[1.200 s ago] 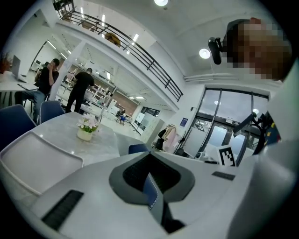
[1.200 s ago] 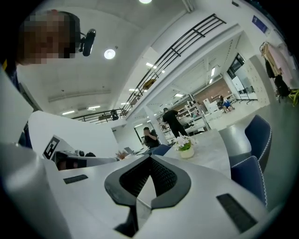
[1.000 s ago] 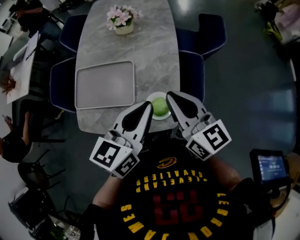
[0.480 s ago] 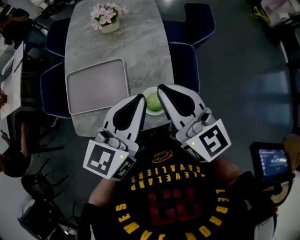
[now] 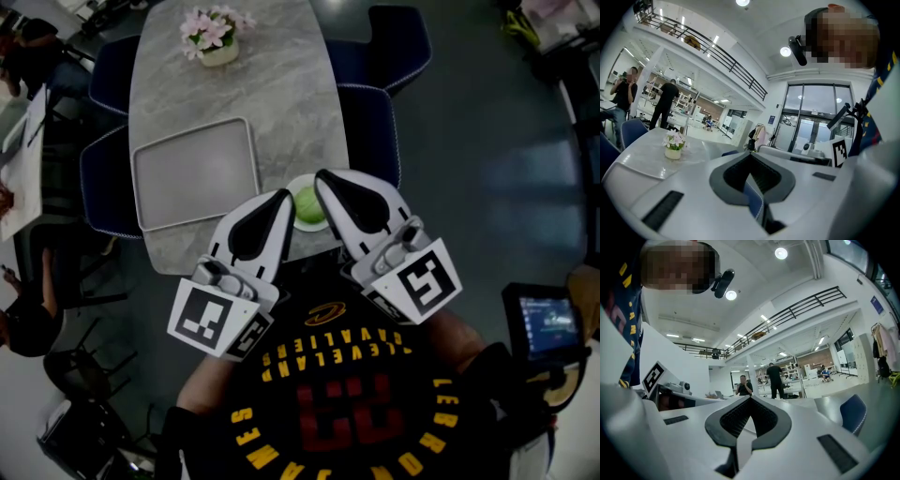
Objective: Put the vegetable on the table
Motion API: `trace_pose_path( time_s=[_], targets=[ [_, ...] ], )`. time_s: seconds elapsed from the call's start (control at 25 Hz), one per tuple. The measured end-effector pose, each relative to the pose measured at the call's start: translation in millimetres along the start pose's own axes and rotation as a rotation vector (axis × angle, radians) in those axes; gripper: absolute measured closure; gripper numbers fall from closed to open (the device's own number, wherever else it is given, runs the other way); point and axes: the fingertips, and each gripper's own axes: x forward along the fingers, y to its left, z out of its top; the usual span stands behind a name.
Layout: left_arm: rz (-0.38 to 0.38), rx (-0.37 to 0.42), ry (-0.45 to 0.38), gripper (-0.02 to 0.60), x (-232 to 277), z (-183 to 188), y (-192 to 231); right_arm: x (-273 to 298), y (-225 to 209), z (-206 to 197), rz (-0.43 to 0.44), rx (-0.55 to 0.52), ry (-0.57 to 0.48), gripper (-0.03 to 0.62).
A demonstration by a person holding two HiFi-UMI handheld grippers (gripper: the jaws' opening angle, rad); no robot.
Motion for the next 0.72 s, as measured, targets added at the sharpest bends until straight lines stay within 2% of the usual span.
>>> trace_pose_path(
  time_s=[0.2, 0.72],
  targets=[
    [0.009, 0.016, -0.015, 0.581, 4.7, 2.4, 6.5, 4.3, -4.8, -3.2, 0.004, -0.007, -0.006, 0.589],
    [0.016, 0.002, -0.001, 0.581, 20.7, -6.0, 23.3, 19.4, -20.0, -16.5, 0.005, 0.011, 0.009, 0.589]
  ],
)
